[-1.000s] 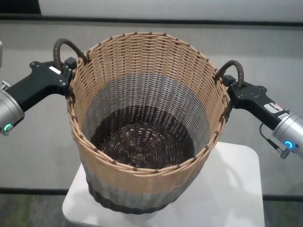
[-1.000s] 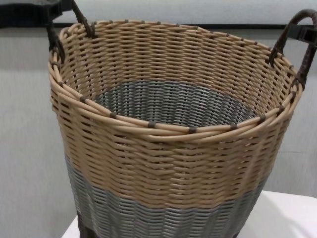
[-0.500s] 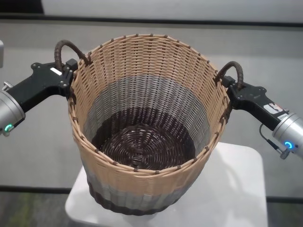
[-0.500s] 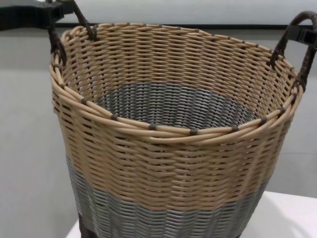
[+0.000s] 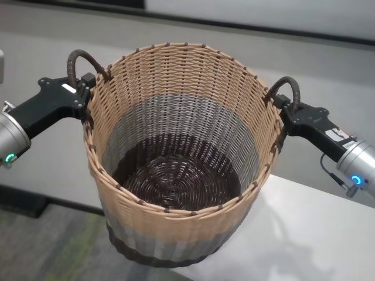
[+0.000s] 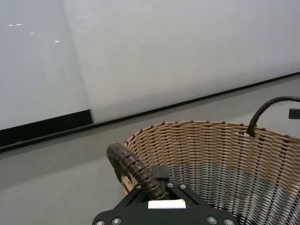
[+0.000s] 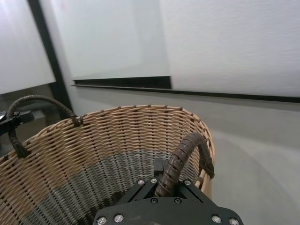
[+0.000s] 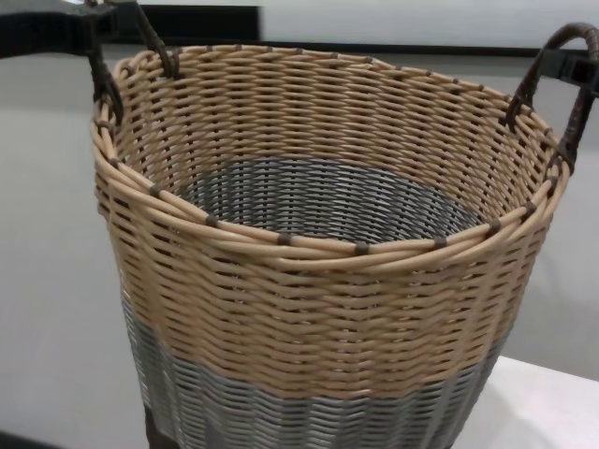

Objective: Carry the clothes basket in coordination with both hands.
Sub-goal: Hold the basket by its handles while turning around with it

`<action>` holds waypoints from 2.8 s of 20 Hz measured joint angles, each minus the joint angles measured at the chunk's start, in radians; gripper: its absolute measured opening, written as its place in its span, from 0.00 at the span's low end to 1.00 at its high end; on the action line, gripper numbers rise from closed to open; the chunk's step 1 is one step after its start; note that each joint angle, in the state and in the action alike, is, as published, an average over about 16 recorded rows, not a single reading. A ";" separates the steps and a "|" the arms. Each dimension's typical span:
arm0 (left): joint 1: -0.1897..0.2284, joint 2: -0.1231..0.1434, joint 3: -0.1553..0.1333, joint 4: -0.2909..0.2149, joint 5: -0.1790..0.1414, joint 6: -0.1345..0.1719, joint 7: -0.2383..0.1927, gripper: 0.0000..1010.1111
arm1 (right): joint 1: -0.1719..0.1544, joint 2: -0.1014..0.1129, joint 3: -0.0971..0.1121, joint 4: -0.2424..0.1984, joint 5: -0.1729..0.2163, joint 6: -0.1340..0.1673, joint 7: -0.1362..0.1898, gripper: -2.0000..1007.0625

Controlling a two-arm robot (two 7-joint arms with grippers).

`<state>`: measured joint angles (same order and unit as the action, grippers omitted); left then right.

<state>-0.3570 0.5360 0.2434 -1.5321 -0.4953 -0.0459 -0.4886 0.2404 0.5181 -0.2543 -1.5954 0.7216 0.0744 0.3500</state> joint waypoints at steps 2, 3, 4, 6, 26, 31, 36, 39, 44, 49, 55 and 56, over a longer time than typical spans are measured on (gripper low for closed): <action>0.000 0.000 0.000 0.000 0.000 0.000 0.000 0.00 | 0.000 0.000 0.000 0.000 0.000 0.000 0.000 0.01; 0.000 0.000 0.000 0.000 0.000 0.000 0.000 0.00 | 0.000 0.000 0.000 0.000 0.000 0.000 0.000 0.01; 0.000 0.000 0.000 0.000 0.000 0.000 -0.001 0.00 | 0.000 0.000 0.000 0.000 -0.001 0.000 0.000 0.01; 0.000 0.000 0.000 0.001 -0.001 0.001 -0.001 0.00 | 0.000 0.000 -0.001 0.000 -0.001 0.000 0.000 0.01; -0.001 0.000 0.001 0.002 -0.001 0.002 -0.001 0.00 | 0.000 0.001 -0.001 0.000 -0.001 0.001 0.000 0.01; -0.001 0.000 0.001 0.002 -0.001 0.002 -0.001 0.00 | 0.000 0.001 -0.001 0.000 -0.001 0.001 0.000 0.01; -0.001 0.000 0.001 0.002 -0.001 0.002 -0.001 0.00 | 0.000 0.001 -0.001 0.000 -0.001 0.001 0.000 0.01; -0.001 0.000 0.001 0.002 -0.001 0.002 -0.001 0.00 | 0.000 0.001 -0.001 0.000 -0.001 0.001 0.000 0.01; -0.001 0.000 0.001 0.002 -0.001 0.002 -0.001 0.00 | 0.000 0.001 -0.001 0.000 -0.001 0.001 0.000 0.01; -0.001 0.000 0.001 0.002 -0.001 0.002 -0.001 0.00 | 0.000 0.001 -0.001 0.000 -0.001 0.001 0.000 0.01; -0.001 0.000 0.001 0.002 -0.001 0.002 -0.001 0.00 | 0.000 0.001 -0.001 0.000 -0.001 0.001 0.000 0.01; -0.001 0.000 0.001 0.002 -0.001 0.002 -0.001 0.00 | 0.000 0.001 -0.001 0.000 -0.001 0.001 0.000 0.01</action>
<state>-0.3578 0.5359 0.2441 -1.5305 -0.4965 -0.0442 -0.4896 0.2406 0.5192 -0.2555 -1.5955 0.7205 0.0750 0.3500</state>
